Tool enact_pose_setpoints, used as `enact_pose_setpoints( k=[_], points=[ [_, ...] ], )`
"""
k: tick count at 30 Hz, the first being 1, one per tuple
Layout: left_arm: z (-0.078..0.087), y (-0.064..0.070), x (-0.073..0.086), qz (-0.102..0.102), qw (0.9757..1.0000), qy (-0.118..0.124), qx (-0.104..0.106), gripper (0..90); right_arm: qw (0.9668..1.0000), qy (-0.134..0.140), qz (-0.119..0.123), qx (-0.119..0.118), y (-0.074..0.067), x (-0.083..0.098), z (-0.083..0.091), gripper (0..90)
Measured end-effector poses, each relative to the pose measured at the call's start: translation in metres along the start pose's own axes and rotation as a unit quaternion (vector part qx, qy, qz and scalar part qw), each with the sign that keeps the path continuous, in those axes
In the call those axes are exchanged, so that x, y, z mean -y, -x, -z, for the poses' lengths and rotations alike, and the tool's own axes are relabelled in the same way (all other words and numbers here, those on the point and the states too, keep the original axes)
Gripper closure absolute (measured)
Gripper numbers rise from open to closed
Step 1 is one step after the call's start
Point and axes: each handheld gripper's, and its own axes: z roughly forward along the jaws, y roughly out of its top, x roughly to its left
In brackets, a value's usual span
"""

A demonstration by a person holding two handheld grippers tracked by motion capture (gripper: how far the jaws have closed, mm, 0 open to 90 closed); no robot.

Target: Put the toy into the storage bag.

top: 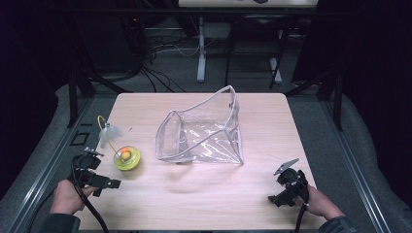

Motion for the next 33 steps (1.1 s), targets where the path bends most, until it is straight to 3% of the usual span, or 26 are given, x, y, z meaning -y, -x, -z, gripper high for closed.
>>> enact_pose_setpoints(
  k=[8, 12, 19, 20, 22, 23, 33],
  points=[
    [0.012, -0.002, -0.009, 0.005, 0.9997, 0.017, 0.014, 0.1, 1.0, -0.007, -0.003, -0.001, 0.0, -0.002, 0.0, 0.0],
    [0.017, -0.006, -0.015, 0.008, 0.9994, 0.027, 0.018, 0.1, 0.9999, 0.002, -0.01, 0.003, -0.001, -0.001, -0.001, 0.0],
    [0.023, -0.011, -0.029, 0.012, 0.9988, 0.029, 0.038, 0.1, 0.9999, 0.006, -0.013, 0.005, -0.002, 0.0, -0.001, 0.0],
    [0.024, -0.012, -0.031, 0.012, 0.9987, 0.029, 0.039, 0.1, 1.0, -0.004, -0.004, 0.001, 0.0, -0.001, 0.0, 0.0],
    [0.025, -0.012, -0.033, 0.012, 0.9987, 0.029, 0.04, 0.1, 0.9999, 0.005, -0.013, 0.006, -0.002, 0.0, -0.001, 0.0],
    [0.026, -0.014, -0.038, 0.011, 0.9984, 0.028, 0.047, 0.0, 0.9999, -0.004, -0.005, 0.008, -0.001, -0.001, 0.001, 0.0],
    [0.042, -0.021, -0.057, 0.008, 0.998, 0.035, 0.052, 0.1, 1.0, 0.003, -0.009, -0.001, -0.002, -0.001, -0.001, 0.0]
  ],
)
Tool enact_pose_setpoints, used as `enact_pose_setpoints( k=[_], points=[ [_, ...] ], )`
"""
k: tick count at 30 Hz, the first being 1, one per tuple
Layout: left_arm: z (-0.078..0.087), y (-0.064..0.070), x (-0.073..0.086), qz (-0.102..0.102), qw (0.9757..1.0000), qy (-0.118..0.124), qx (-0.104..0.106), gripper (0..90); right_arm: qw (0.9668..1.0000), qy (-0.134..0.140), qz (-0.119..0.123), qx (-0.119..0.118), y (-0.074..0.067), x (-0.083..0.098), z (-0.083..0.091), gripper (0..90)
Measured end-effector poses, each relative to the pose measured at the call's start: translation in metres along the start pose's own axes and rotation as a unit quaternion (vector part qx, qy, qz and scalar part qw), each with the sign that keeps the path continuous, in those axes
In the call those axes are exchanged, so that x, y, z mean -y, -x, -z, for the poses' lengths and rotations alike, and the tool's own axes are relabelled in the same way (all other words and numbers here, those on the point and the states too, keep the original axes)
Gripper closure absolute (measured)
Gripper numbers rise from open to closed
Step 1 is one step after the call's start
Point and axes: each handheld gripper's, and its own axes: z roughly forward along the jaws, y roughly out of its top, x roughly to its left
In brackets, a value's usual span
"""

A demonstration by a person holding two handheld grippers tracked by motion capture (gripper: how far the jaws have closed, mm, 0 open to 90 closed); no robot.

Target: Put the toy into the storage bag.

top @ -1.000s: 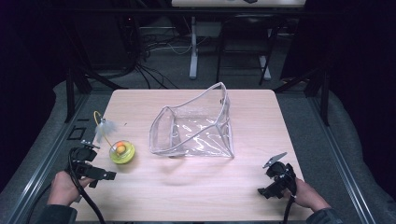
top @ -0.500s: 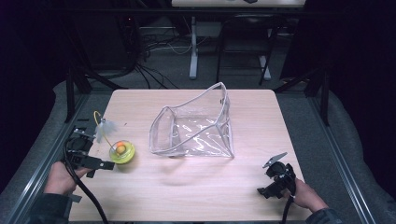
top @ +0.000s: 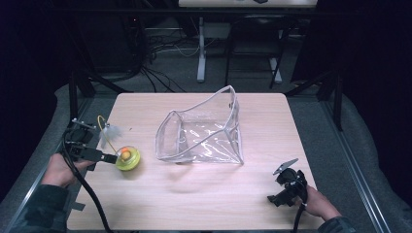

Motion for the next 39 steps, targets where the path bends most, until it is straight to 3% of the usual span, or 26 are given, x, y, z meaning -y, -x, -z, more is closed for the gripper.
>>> enact_pose_setpoints(
  k=[4, 14, 23, 27, 31, 39],
  points=[
    [0.006, 0.002, -0.01, -0.011, 0.9999, 0.002, 0.003, 2.6, 1.0, -0.001, 0.004, 0.003, 0.0, 0.0, 0.0, 0.0],
    [0.012, 0.007, -0.035, -0.027, 0.9994, -0.012, -0.016, 38.0, 1.0, 0.0, 0.009, 0.002, 0.0, 0.001, 0.0, 0.0],
    [0.014, 0.005, -0.051, -0.026, 0.999, -0.019, -0.031, 56.4, 1.0, 0.005, 0.006, -0.001, 0.0, 0.001, 0.0, 0.0],
    [0.013, 0.004, -0.051, -0.03, 0.9989, -0.02, -0.029, 69.5, 0.9999, 0.004, 0.009, -0.002, 0.0, 0.001, 0.0, 0.0],
    [0.012, 0.005, -0.05, -0.032, 0.9986, -0.017, -0.039, 71.0, 1.0, 0.002, 0.009, -0.003, 0.0, 0.001, 0.001, 0.0],
    [0.005, 0.001, -0.048, -0.023, 0.9986, -0.025, -0.04, 75.1, 1.0, 0.004, 0.008, 0.002, -0.001, 0.001, 0.0, 0.0]
  ],
)
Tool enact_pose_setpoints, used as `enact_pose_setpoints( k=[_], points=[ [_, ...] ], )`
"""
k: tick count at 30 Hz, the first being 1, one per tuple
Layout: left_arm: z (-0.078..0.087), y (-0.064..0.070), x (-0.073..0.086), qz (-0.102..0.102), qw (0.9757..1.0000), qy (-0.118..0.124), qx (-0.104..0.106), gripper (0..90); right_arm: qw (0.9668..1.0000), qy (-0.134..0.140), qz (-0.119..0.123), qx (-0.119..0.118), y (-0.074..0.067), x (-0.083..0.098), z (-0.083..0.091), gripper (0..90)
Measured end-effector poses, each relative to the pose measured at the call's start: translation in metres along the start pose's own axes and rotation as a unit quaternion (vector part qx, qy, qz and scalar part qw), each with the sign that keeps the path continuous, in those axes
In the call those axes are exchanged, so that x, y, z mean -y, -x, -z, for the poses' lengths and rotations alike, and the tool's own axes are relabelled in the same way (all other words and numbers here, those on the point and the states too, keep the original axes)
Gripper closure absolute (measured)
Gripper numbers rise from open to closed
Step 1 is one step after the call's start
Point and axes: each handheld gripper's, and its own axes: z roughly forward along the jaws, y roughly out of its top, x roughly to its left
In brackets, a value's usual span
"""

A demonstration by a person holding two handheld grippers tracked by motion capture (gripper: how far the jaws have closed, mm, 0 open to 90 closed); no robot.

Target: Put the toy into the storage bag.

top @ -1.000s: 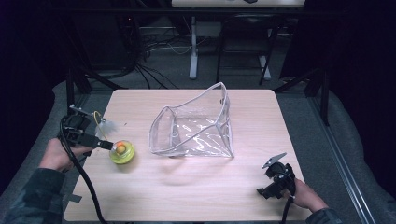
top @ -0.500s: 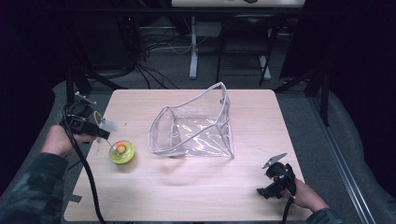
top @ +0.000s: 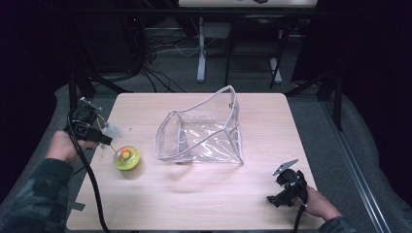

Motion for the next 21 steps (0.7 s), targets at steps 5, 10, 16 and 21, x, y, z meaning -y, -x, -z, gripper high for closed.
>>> enact_pose_setpoints(
  k=[5, 10, 16, 21],
  points=[
    [0.0006, -0.0019, 0.0012, 0.002, 1.0, 0.008, 0.0, 82.9, 1.0, 0.004, 0.0, -0.005, -0.0004, 0.0, -0.0007, 0.0],
    [0.0005, -0.0001, -0.0003, -0.004, 0.9999, 0.012, -0.002, 87.2, 1.0, 0.002, 0.002, -0.006, -0.0004, -0.0001, -0.0005, 0.0],
    [0.0006, 0.0045, -0.0023, -0.023, 0.9996, 0.004, -0.017, 87.9, 1.0, 0.004, 0.0, -0.005, -0.0007, -0.0001, -0.0008, 0.0],
    [0.0018, 0.0051, -0.0042, -0.037, 0.9992, 0.001, -0.018, 88.1, 1.0, 0.004, 0.001, -0.006, -0.0005, 0.0, -0.0006, 0.0]
  ],
)
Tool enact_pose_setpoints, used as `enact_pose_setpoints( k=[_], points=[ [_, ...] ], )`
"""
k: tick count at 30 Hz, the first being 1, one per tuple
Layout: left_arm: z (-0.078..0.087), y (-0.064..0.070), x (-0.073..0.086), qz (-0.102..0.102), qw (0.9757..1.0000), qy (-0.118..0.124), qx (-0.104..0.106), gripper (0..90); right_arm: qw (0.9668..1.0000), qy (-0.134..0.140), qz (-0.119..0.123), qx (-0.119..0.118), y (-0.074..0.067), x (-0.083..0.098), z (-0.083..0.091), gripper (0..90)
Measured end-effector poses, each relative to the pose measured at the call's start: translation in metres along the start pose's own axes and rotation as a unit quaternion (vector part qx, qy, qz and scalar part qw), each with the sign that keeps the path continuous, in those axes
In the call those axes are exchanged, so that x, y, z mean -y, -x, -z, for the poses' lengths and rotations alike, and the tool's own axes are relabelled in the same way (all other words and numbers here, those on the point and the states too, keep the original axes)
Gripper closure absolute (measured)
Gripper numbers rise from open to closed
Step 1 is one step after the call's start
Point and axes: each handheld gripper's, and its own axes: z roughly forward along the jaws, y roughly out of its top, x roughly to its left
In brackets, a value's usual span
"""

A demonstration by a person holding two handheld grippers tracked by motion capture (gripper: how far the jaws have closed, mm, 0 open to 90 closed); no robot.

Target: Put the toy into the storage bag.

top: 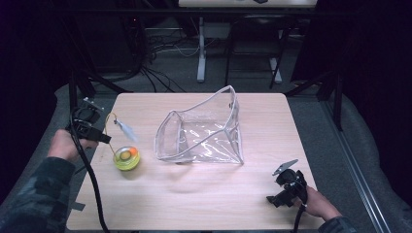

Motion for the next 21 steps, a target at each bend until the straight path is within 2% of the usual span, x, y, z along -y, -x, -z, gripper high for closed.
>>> enact_pose_setpoints(
  k=[4, 5, 11, 21],
  points=[
    [0.004, 0.001, -0.004, -0.012, 0.9999, -0.01, -0.005, 88.2, 1.0, 0.003, 0.0, 0.0, 0.0, 0.0, 0.0, 0.0],
    [0.005, 0.001, -0.005, -0.014, 0.9998, -0.013, -0.007, 88.2, 1.0, 0.001, 0.002, 0.009, 0.0, 0.0, 0.001, 0.0],
    [0.016, 0.001, -0.009, -0.021, 0.9996, -0.01, -0.019, 88.2, 0.9999, -0.005, 0.006, 0.012, 0.0, 0.0, 0.002, 0.0],
    [0.027, -0.002, -0.012, -0.029, 0.9993, -0.007, -0.022, 88.3, 1.0, -0.001, 0.004, 0.007, 0.0, 0.0, 0.001, 0.0]
  ],
)
